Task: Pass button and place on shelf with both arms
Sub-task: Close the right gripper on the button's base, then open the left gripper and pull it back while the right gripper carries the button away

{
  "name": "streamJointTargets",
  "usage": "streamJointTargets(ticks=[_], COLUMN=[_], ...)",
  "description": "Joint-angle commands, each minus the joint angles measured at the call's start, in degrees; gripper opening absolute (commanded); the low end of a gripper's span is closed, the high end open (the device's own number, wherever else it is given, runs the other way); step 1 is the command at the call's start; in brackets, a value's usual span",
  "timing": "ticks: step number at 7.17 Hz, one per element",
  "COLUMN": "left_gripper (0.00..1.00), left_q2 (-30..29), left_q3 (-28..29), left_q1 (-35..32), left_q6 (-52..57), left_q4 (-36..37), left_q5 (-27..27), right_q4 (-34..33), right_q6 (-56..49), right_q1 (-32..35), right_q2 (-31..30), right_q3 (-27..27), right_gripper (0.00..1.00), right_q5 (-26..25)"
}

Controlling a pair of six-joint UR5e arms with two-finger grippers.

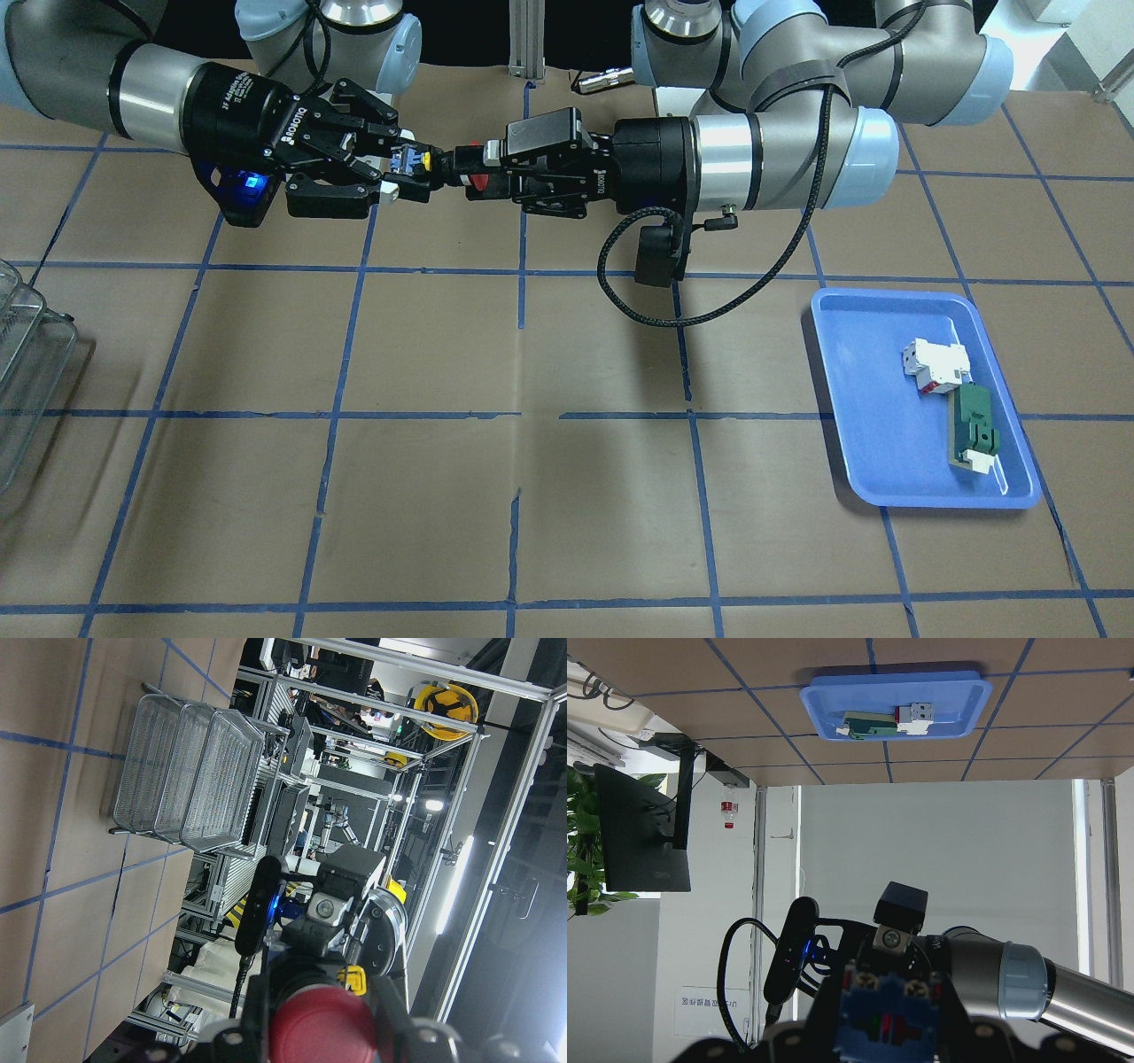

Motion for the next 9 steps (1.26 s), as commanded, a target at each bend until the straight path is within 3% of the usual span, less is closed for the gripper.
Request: streamJointTargets(ticks=[1,4,5,7,8,9], left_gripper=[1.00,1.00,1.00,1.00,1.00,1.00], left_q2=[-0.2,0.0,0.3,0.1,0.5,1.0], left_q3=[0.1,0.9,1.4,1.6,1.6,2.3], left_q1=[0.1,0.5,1.2,2.2,2.3,2.1], left_q6=[-0.2,-3.0,-4.3,-9.5,-9.5,-9.5], left_q4=[0.0,0.3,1.6,6.2,6.2,6.2], left_q5=[0.0,2.1,11.9,29.8,39.8,49.6], right_q4=[0.0,-2.2,-8.8,-15.4,-15.5,-15.5], right_q6=[0.0,-0.8,-0.9,-6.3,-17.9,-30.2], right_q1=[-0.1,-1.5,-3.4,-5.8,-8.7,-10.2], right_q2=[0.0,0.0,0.0,-0.1,-0.2,-0.2], right_q3=[0.0,0.1,0.5,-1.4,-2.3,-3.6], right_gripper=[0.00,0.00,0.00,0.00,0.00,0.00], right_q5=[0.1,-0.8,-6.6,-14.7,-18.1,-25.4])
